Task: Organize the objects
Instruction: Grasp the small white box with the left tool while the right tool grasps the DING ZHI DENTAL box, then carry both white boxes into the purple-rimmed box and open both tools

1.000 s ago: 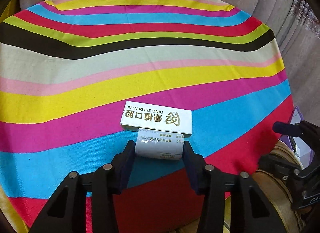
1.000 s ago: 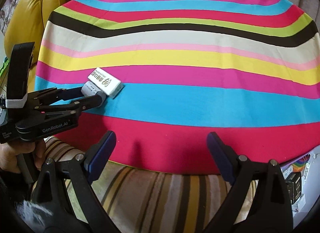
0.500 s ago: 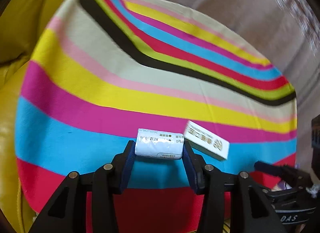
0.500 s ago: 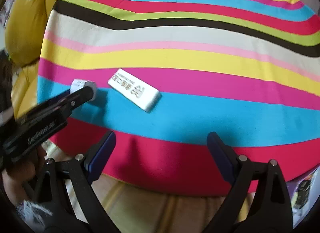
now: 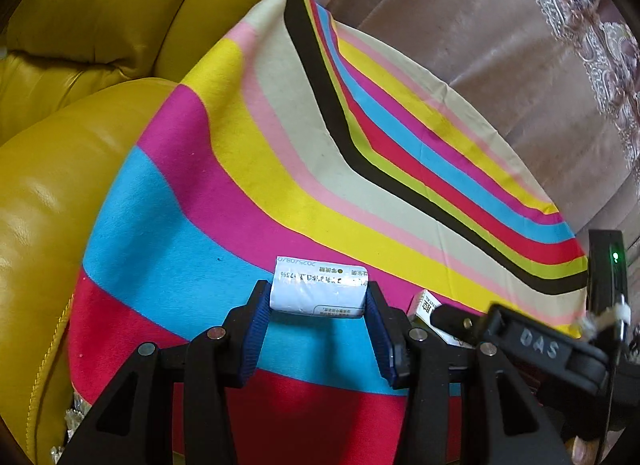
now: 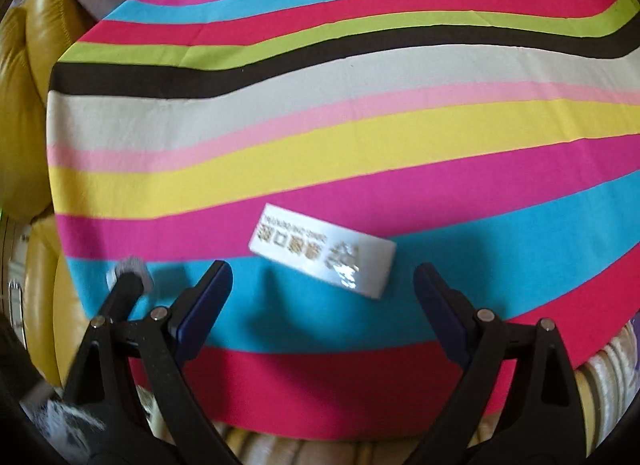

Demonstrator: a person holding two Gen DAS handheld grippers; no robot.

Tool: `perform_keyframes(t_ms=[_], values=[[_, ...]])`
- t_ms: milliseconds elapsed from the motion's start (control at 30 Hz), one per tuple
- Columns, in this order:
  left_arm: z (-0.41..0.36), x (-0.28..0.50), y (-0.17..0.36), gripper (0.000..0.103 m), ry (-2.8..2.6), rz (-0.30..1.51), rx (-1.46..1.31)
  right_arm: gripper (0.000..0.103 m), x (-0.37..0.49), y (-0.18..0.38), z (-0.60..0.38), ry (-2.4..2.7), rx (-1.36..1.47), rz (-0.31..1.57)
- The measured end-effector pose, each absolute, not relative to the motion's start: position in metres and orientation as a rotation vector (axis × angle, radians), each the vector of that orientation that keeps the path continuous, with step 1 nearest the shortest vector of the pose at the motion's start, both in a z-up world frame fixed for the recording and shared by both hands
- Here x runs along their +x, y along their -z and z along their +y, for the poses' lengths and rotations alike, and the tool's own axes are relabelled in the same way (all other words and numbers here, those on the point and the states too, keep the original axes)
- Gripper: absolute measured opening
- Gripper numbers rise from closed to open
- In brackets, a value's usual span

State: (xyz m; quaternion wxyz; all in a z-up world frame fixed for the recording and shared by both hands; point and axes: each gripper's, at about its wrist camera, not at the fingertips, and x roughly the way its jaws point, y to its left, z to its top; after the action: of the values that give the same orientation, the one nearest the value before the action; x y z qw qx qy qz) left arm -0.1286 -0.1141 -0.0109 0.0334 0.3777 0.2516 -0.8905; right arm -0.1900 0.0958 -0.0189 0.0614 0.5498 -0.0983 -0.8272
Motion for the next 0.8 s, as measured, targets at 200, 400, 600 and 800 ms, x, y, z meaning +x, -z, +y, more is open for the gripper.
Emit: perform_keyframes(t_ms=[200, 400, 600, 800], values=[[-0.118, -0.127, 0.012, 0.048, 2.745, 0.810, 1.131, 0.093, -0.199, 0.024, 0.086, 2.569, 1.714, -0.317], [-0.123, -0.124, 0.015, 0.048, 2.743, 0.841, 1.126, 0.094, -0.200, 0.029, 0.080, 2.621, 1.744, -0.255], [-0.125, -0.122, 0.015, 0.048, 2.746, 0.844, 1.122, 0.087, -0.196, 0.030, 0.073, 2.677, 1.728, -0.098], [-0.124, -0.122, 0.015, 0.048, 2.748, 0.824, 1.122, 0.087, -0.191, 0.030, 0.078, 2.655, 1.707, -0.045]])
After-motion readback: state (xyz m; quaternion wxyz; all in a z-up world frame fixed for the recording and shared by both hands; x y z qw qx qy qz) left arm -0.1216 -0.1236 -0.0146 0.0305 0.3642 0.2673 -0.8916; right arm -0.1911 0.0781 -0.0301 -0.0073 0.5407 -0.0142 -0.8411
